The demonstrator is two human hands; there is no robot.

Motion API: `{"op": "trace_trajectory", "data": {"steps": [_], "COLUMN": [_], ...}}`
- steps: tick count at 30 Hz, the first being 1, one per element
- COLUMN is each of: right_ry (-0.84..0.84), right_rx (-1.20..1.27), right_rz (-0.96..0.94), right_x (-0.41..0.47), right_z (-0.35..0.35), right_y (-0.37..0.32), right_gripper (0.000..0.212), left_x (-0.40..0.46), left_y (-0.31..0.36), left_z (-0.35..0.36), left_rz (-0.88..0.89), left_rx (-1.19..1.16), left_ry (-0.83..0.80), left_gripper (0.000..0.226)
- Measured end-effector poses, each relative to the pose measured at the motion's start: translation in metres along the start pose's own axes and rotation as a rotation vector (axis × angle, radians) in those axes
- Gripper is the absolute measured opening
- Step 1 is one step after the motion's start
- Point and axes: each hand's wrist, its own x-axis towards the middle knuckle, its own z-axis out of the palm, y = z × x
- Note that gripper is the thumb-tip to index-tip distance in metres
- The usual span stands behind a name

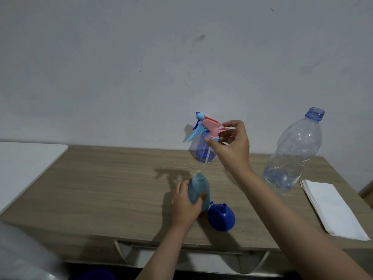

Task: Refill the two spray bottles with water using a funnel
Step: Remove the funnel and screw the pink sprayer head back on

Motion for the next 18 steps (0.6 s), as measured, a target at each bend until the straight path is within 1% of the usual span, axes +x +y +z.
{"op": "trace_trajectory", "data": {"steps": [4,8,10,15,18], "right_ry": [-0.126,-0.239,-0.252,-0.261,-0.251], "right_rx": [-0.067,-0.157,-0.174,-0.150,-0.091], "right_rz": [0.043,0.106,0.128,0.165,0.175], "right_x": [-0.019,-0.042,-0.049,-0.051,-0.055], "right_z": [0.005,0.011,0.012,0.011,0.009], "right_y": [0.023,0.053,0.063,0.067,0.073], "right_gripper": [0.053,0.047,0.045,0.049,0.048], "left_x": [0.000,0.001,0.001,0.001,0.001], "left_y": [0.001,-0.002,-0.003,-0.003,-0.005], "left_z": [0.000,0.002,0.003,0.002,0.003], "left_rz": [-0.001,0.000,0.003,0.004,-0.007], "left_rx": [0.001,-0.016,-0.027,-0.003,-0.038], "left_ry": [0.006,0.025,0.022,0.015,0.013], "left_gripper": [0.064,0.063,0.063,0.062,0.069]}}
